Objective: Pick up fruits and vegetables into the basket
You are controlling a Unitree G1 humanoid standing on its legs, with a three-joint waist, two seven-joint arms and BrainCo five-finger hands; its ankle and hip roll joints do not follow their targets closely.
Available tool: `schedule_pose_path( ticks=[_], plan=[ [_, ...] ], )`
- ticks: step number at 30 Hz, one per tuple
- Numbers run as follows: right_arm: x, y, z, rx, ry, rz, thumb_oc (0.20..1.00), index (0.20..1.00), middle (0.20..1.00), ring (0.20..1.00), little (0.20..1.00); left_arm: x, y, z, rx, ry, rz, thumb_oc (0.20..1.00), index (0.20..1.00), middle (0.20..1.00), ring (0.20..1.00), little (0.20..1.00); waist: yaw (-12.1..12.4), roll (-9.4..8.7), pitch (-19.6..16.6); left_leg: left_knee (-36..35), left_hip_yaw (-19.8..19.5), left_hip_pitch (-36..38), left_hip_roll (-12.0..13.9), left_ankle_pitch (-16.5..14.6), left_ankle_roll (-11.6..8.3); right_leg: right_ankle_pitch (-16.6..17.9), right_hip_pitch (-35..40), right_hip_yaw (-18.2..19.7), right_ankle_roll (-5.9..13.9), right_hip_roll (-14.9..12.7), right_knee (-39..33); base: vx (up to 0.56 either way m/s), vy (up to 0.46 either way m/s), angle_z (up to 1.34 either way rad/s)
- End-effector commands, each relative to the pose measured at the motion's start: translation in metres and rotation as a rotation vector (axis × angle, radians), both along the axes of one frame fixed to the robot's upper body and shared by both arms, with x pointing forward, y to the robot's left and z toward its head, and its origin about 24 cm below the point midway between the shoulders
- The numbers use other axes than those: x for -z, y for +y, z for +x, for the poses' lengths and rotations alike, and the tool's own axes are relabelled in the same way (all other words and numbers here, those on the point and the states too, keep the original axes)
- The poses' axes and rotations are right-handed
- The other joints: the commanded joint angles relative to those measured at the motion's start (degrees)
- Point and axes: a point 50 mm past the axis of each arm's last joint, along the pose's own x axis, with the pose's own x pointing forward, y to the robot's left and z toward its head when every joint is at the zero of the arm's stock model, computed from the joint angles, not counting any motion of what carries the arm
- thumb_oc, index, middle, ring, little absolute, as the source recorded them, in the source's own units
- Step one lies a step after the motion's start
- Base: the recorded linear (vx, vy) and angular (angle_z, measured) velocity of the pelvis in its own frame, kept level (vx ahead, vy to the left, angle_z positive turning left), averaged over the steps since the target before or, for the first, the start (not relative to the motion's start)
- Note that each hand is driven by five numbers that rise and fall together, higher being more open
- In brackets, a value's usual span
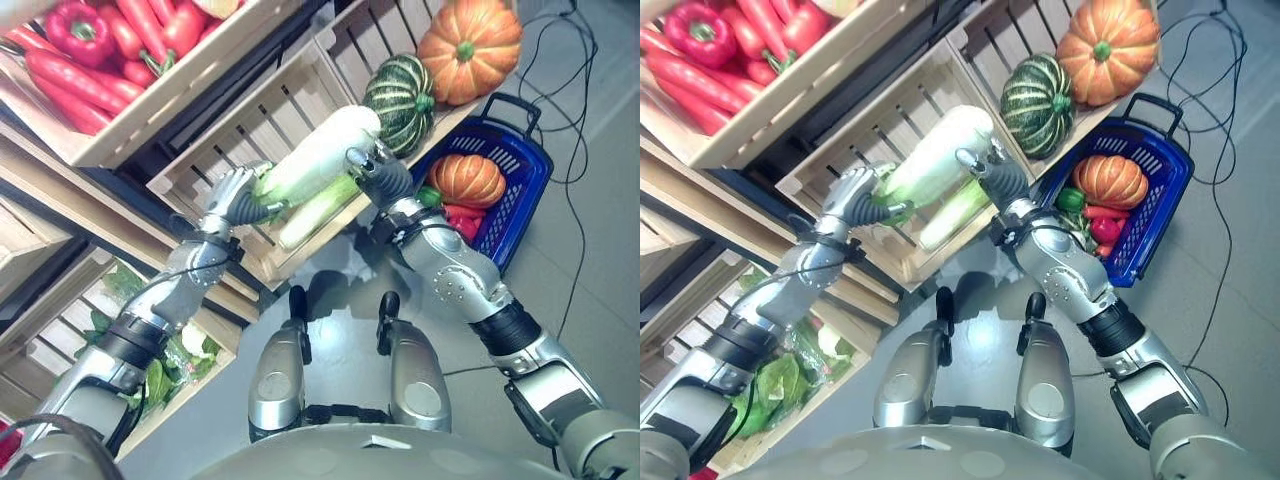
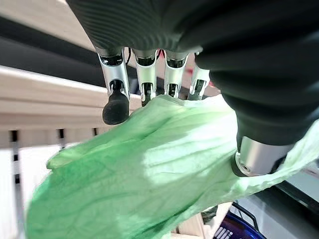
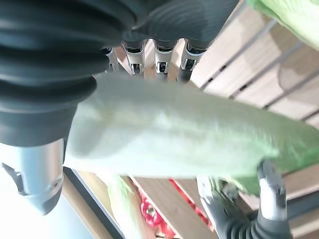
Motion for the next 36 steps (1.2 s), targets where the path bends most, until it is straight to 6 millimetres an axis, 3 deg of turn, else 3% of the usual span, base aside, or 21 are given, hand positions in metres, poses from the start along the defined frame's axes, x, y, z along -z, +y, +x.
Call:
schedule_pose_path(
  ticks=[1,15,16,17,20,21,22,28,36],
  plan=[
    [-0.013,0.025,-0.006,-0.075,-0.015,0.140,1.000,1.000,1.000,1.000,1.000,-0.011,-0.015,0.001,0.066,-0.110,0.098,0.200,0.200,0.200,0.200,0.200,0.56,-3.86,-2.71,2.62,-0.76,0.10,-1.31,-6.89,2.27,-1.09,6.34,1.04,4.47,-2.18,-6.27,0.00,-0.009,0.03],
    [-0.003,0.034,0.001,-0.052,0.018,0.094,1.000,1.000,1.000,1.000,1.000,-0.020,-0.036,0.005,0.097,-0.238,0.291,0.200,0.200,0.200,0.200,0.200,0.53,-4.09,-2.44,2.36,-0.54,0.70,-1.09,-7.48,2.10,-0.92,7.28,0.34,4.77,-2.78,-7.23,0.00,0.000,0.00],
    [-0.005,0.035,0.001,-0.056,-0.008,0.086,0.548,0.548,0.548,0.548,0.548,-0.020,-0.039,0.005,0.109,-0.240,0.303,0.200,0.200,0.200,0.200,0.200,0.56,-4.09,-2.33,2.44,-0.56,0.66,-1.12,-7.53,2.09,-0.90,7.29,0.35,4.79,-2.82,-7.25,0.00,0.000,0.00],
    [-0.010,0.035,0.002,-0.050,-0.047,0.082,0.200,0.200,0.200,0.200,0.200,-0.020,-0.041,0.005,0.121,-0.240,0.317,0.200,0.200,0.200,0.200,0.200,0.62,-4.07,-2.32,2.41,-0.48,0.66,-1.09,-7.48,2.07,-0.81,7.34,0.27,4.78,-2.88,-7.38,0.00,0.000,0.00],
    [-0.019,0.032,0.001,-0.031,-0.122,0.070,0.200,0.200,0.200,0.200,0.200,-0.018,-0.045,0.003,0.135,-0.226,0.327,0.200,0.200,0.200,0.200,0.200,0.57,-4.06,-2.29,2.32,-0.53,0.67,-1.10,-7.53,2.08,-0.75,7.41,0.27,4.86,-2.86,-7.57,0.00,0.000,0.00],
    [-0.024,0.030,0.001,-0.018,-0.160,0.070,0.200,0.200,0.200,0.200,0.200,-0.018,-0.045,0.002,0.137,-0.221,0.327,0.520,0.520,0.520,0.520,0.520,0.49,-4.02,-2.25,2.26,-0.50,0.71,-1.08,-7.54,2.08,-0.73,7.41,0.30,4.90,-2.86,-7.61,0.00,0.000,0.00],
    [-0.035,0.025,0.000,0.008,-0.237,0.068,0.200,0.200,0.200,0.200,0.200,-0.018,-0.045,0.002,0.141,-0.201,0.306,1.000,1.000,1.000,1.000,1.000,0.29,-3.94,-2.04,2.19,-0.44,0.69,-1.02,-7.59,2.08,-0.79,7.25,0.37,4.97,-2.84,-7.54,0.00,0.000,0.00],
    [-0.070,-0.008,-0.007,0.156,-0.484,0.025,0.200,0.200,0.200,0.200,0.200,-0.014,-0.028,0.003,0.084,-0.117,0.163,1.000,1.000,1.000,1.000,1.000,-0.79,-3.49,-1.41,1.90,-0.07,0.41,-0.63,-7.61,2.14,-0.96,6.21,0.78,5.08,-2.58,-7.19,-0.04,0.011,-0.02],
    [-0.108,-0.076,-0.036,0.418,-0.776,0.058,0.200,0.200,0.200,0.200,0.200,-0.010,0.012,0.005,-0.106,-0.079,-0.167,1.000,1.000,1.000,1.000,1.000,-3.91,-3.66,-0.34,3.18,1.56,-1.29,-0.03,-7.88,2.58,-1.28,3.14,2.15,4.81,-1.84,-5.28,-0.03,0.005,-0.06]
  ],
)
